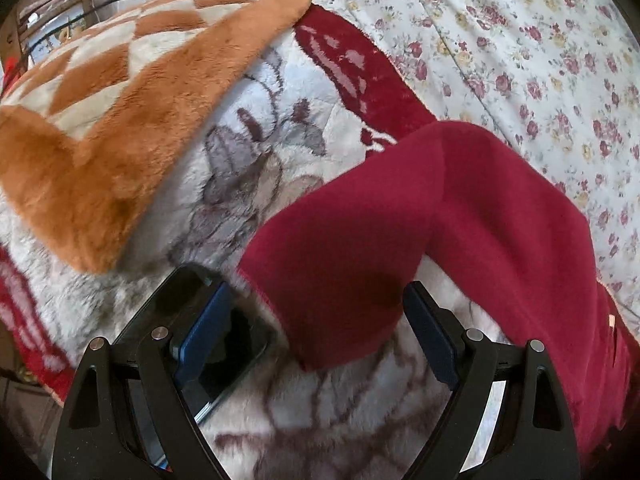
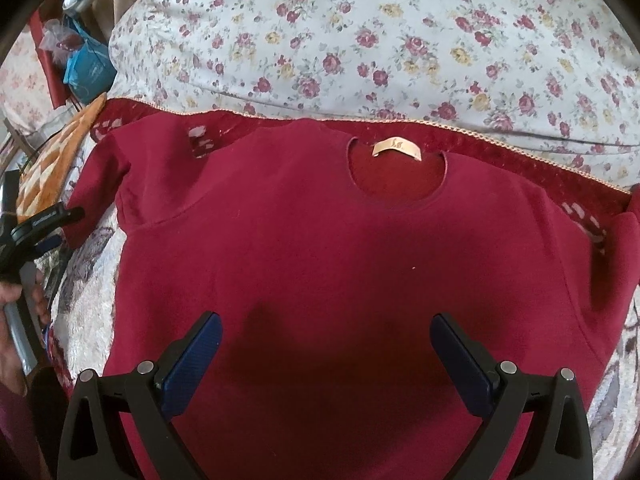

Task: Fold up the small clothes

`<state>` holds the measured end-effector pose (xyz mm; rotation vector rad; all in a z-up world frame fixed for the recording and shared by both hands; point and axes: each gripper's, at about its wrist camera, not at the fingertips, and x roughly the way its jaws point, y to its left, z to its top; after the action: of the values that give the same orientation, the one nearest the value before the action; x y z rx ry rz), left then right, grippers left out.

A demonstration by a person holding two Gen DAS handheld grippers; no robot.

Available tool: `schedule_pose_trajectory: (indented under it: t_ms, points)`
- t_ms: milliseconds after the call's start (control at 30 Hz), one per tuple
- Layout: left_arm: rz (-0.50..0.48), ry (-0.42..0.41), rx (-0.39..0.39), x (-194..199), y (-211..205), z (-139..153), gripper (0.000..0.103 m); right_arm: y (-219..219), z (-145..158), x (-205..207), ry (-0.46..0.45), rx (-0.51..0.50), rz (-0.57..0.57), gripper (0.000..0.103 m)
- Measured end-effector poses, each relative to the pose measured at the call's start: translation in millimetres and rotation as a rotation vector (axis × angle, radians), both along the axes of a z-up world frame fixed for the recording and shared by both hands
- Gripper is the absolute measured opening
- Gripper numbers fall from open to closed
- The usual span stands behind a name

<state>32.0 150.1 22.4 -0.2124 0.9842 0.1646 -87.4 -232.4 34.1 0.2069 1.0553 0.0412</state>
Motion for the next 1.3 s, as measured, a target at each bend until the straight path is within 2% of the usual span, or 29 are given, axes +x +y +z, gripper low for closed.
schedule_pose_trajectory:
  t_ms: [33,67,100,167,233,367,467,600,767,867,967,1100,1200,1300]
  points:
    - [-0.007,-0.005,-0.016,4,1,-1,0.080,0,-1,0,0.002,0.001,0.001,0.103]
    - [-0.016,-0.007,-0.042,6,1,-3,0.064,0,-1,1,0.004,0.003,0.002,0.103]
    - [-0.020,-0.004,-0.059,7,3,-3,0.055,0,-1,1,0.004,0.002,0.001,0.103]
    - [-0.033,0.000,-0.087,6,1,-1,0.024,-2,0,0,0.004,0.000,-0.001,0.103]
    - [-0.066,-0.013,-0.085,1,-7,10,0.013,-4,2,-1,0.000,0.001,-0.007,0.103]
    - [-0.193,-0.077,-0.038,-18,-39,52,0.012,-16,11,-5,-0.023,0.011,-0.035,0.103]
    - [-0.310,-0.122,-0.043,-35,-73,88,0.012,-32,17,-11,-0.037,0.028,-0.073,0.103]
    - [-0.470,-0.161,-0.078,-54,-127,126,0.012,-55,28,-21,-0.060,0.054,-0.124,0.103]
    - [-0.648,-0.140,-0.164,-69,-205,146,0.012,-85,44,-35,-0.096,0.043,-0.177,0.103]
    - [-0.743,-0.133,-0.166,-84,-261,147,0.012,-107,50,-44,-0.104,0.039,-0.212,0.103]
    - [-0.829,-0.112,-0.176,-98,-316,134,0.012,-133,52,-54,-0.102,0.041,-0.262,0.103]
    - [-0.903,-0.050,-0.172,-107,-378,97,0.012,-158,47,-65,-0.075,0.012,-0.300,0.103]
    - [-0.925,0.007,-0.160,-107,-404,67,0.012,-175,43,-76,-0.059,-0.023,-0.328,0.103]
    - [-0.930,0.012,-0.134,-111,-403,59,0.012,-190,39,-84,-0.045,-0.016,-0.358,0.103]
